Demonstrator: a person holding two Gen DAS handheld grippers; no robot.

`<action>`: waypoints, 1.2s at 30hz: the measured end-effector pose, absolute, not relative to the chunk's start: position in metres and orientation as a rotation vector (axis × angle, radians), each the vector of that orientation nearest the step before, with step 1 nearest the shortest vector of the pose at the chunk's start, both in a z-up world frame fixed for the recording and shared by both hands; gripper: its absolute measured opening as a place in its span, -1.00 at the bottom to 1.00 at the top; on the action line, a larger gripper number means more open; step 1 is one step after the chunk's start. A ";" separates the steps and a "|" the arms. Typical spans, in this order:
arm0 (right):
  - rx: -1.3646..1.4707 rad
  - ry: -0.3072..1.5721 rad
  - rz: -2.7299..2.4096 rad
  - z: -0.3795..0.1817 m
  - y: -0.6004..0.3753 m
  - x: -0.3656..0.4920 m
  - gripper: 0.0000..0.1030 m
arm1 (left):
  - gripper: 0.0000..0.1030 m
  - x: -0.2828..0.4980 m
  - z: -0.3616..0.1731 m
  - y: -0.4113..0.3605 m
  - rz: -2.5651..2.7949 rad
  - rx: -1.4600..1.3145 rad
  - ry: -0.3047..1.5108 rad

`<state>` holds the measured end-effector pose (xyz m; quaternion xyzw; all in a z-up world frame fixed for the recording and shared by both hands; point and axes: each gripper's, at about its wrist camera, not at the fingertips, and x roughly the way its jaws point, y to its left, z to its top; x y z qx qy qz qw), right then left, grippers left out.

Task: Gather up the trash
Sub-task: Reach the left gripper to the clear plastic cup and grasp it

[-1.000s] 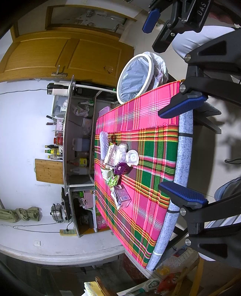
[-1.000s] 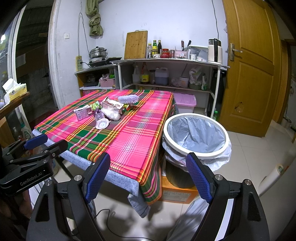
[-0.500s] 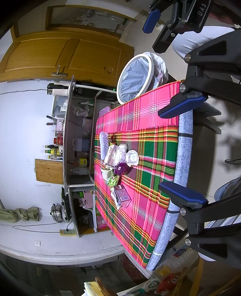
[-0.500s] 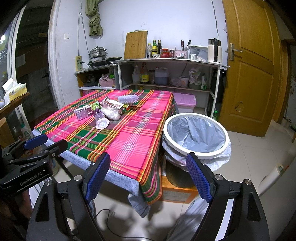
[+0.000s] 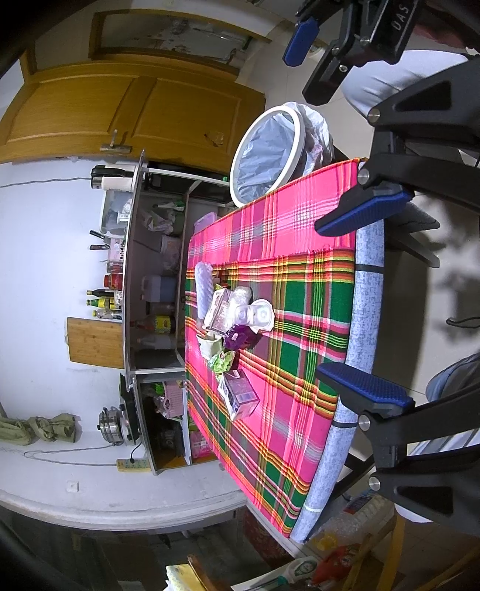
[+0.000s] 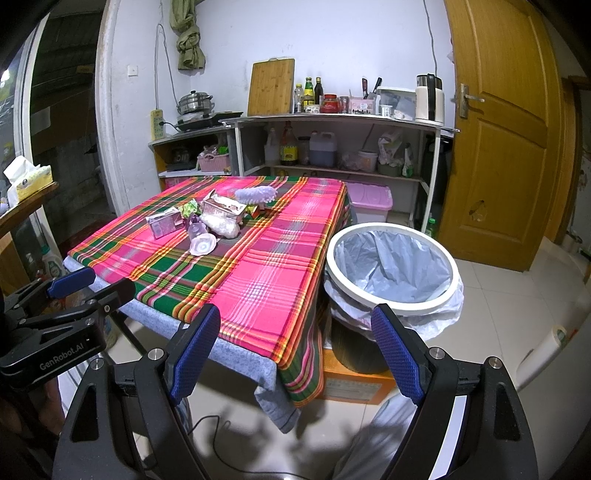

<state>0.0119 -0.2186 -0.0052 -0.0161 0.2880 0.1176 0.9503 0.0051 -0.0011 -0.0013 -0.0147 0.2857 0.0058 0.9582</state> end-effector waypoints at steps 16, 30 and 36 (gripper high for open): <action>-0.051 0.613 0.289 -0.015 -0.197 0.055 0.63 | 0.36 0.075 -0.024 0.018 -0.045 -0.074 0.644; -0.046 0.673 0.328 -0.027 -0.183 0.115 0.58 | 0.34 0.162 -0.042 0.037 -0.037 -0.095 0.702; -0.059 0.713 0.342 -0.034 -0.180 0.138 0.50 | 0.07 0.196 -0.049 0.035 -0.047 -0.091 0.717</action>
